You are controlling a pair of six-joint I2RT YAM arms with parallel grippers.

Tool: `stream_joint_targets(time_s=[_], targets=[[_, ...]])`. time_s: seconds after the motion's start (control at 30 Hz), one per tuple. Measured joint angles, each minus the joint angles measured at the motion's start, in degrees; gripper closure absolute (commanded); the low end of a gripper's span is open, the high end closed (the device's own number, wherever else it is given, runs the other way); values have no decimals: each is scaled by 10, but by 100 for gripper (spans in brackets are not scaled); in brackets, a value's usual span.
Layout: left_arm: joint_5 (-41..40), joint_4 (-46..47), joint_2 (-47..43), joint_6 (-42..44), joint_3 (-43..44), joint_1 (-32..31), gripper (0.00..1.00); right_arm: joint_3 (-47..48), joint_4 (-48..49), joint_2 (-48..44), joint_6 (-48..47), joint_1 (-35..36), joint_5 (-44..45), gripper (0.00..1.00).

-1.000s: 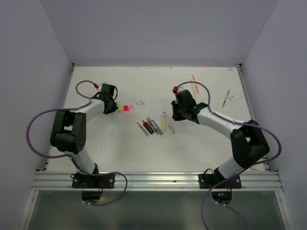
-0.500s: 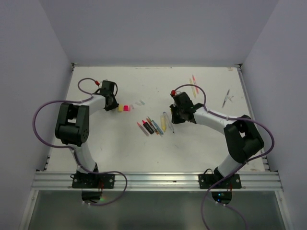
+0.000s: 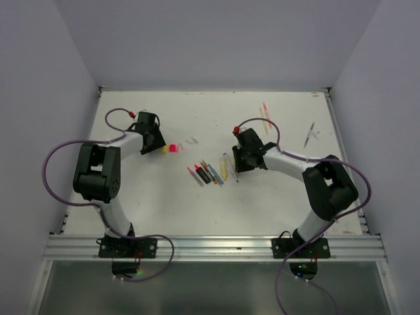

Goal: Open the pen caps

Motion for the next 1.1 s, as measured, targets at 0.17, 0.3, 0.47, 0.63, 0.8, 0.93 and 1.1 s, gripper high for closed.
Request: stream_joint_targets(time_s=[0.17, 0.3, 0.47, 0.63, 0.8, 0.93, 1.1], targets=[[19, 3, -27, -1, -20, 0, 35, 0, -1, 7, 0, 0, 0, 67], [45, 26, -78, -10, -57, 0, 34, 0, -1, 7, 0, 0, 0, 66], [67, 39, -160, -22, -92, -3, 30, 4, -8, 7, -1, 0, 3, 66], [68, 37, -226, -26, -86, -13, 28, 78, -51, 13, -5, -16, 15, 64], [78, 54, -305, -33, -87, -40, 28, 216, -55, 61, -15, -73, 39, 60], [121, 112, -362, -43, -115, -63, 28, 294, -53, 132, -22, -133, 49, 59], [152, 140, -379, -49, -131, -76, 27, 345, -66, 214, -43, -189, 70, 59]])
